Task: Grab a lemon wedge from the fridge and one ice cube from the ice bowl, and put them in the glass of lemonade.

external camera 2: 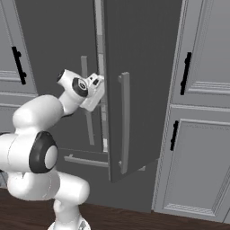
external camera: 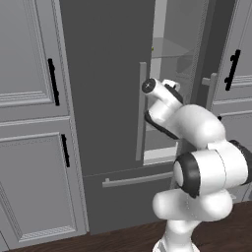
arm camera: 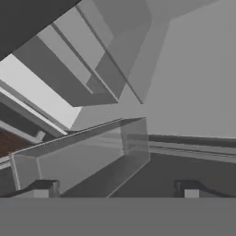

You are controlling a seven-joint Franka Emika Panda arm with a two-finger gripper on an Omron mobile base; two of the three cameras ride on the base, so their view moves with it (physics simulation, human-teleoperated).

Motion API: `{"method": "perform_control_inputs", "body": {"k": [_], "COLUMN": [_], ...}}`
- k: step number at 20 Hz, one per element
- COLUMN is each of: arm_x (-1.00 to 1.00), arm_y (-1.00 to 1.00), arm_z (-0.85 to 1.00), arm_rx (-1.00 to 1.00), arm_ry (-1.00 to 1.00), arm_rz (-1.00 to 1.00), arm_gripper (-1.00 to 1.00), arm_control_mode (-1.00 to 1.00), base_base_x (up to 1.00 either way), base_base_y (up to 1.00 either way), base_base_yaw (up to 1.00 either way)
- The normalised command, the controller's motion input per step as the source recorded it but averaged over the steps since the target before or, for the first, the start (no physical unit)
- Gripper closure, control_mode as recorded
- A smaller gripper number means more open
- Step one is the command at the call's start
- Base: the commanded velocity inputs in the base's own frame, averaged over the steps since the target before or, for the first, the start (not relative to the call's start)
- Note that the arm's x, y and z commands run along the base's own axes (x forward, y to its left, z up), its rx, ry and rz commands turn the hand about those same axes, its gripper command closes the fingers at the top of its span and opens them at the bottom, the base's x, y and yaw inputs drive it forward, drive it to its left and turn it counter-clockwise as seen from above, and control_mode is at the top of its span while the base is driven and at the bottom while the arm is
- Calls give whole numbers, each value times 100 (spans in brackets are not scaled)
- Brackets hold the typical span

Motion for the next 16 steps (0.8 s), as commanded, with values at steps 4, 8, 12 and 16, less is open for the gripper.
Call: {"method": "perform_control_inputs", "body": {"k": [4,8,12,16], "arm_x": [-36,-97,-100,-100], "arm_y": [-98,-100,-100,-100], "arm_z": [-17,-4,-1,16], "arm_rx": [-4,0,0,7], "arm_ry": [0,-2,-15,-28], "arm_rz": [-4,-8,-3,0], "arm_gripper": [-100,-100,-100,-100], "arm_control_mode": [-100,-100,-100,-100], "base_base_x": [0,0,0,0], "base_base_y": [0,0,0,0], "base_base_yaw": [0,0,0,0]}}
